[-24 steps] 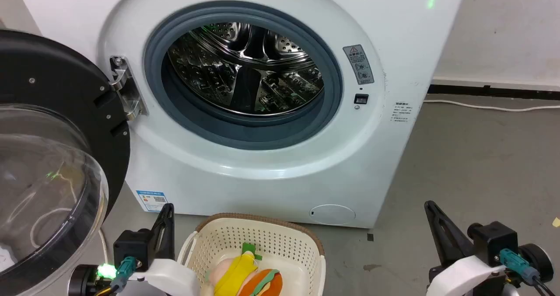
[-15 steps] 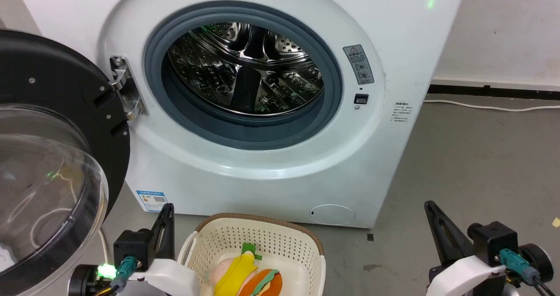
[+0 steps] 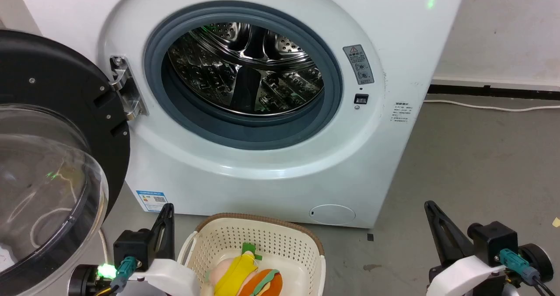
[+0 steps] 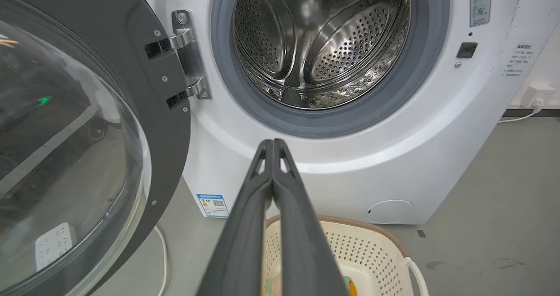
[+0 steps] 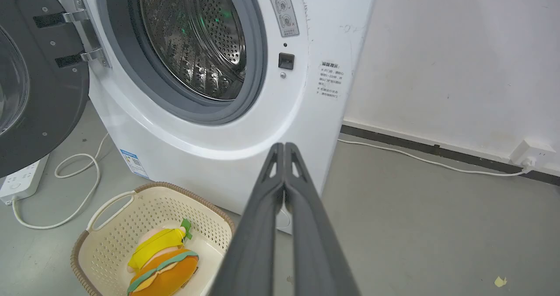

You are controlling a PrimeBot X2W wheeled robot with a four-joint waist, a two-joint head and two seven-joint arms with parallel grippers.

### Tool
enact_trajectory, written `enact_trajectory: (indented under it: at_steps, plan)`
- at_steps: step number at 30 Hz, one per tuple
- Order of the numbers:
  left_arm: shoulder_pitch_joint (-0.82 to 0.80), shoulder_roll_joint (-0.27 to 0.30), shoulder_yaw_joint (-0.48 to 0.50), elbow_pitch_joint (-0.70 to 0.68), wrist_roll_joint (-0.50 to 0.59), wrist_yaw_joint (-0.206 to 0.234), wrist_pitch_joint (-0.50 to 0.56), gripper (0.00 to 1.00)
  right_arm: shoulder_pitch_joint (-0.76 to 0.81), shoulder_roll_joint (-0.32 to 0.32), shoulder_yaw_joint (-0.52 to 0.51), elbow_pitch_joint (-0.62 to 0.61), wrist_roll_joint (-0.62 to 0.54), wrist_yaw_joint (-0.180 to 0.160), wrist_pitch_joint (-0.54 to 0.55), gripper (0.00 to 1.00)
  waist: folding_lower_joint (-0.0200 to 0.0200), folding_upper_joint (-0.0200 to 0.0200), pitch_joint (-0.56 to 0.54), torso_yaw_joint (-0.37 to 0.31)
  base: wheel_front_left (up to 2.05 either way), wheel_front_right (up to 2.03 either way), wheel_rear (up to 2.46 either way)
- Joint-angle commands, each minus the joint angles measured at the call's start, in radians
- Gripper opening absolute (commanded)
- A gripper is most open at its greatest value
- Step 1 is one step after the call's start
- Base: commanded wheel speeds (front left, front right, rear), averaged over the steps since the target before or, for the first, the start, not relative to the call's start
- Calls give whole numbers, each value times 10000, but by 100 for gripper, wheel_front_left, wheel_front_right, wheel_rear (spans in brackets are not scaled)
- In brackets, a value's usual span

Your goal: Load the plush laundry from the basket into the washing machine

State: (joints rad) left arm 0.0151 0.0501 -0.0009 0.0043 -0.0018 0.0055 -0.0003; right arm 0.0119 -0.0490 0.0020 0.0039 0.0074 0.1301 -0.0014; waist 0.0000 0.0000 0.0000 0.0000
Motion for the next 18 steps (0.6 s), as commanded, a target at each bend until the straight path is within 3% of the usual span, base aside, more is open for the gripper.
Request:
enact_trajectory:
  at_steps: [1,7,8,18]
  plan:
    - [-151,1,9,-43,18,-55,3,0,-119,-12,-20,-39,-74,6,14,0,0,0,0,0,0,0,0]
    - [-151,1,9,-43,18,-55,3,0,-119,-12,-20,-39,-74,6,14,0,0,0,0,0,0,0,0]
    - [-1,0,0,0,-1,-1,-1,100,1,0,0,-1,1,0,-1,100,0,0,0,0,0,0,0]
    - [41,48,-77,15,-94,-68,-138,100,108,1,-57,-69,199,0,-137,100,0,0,46,-16,0,0,0]
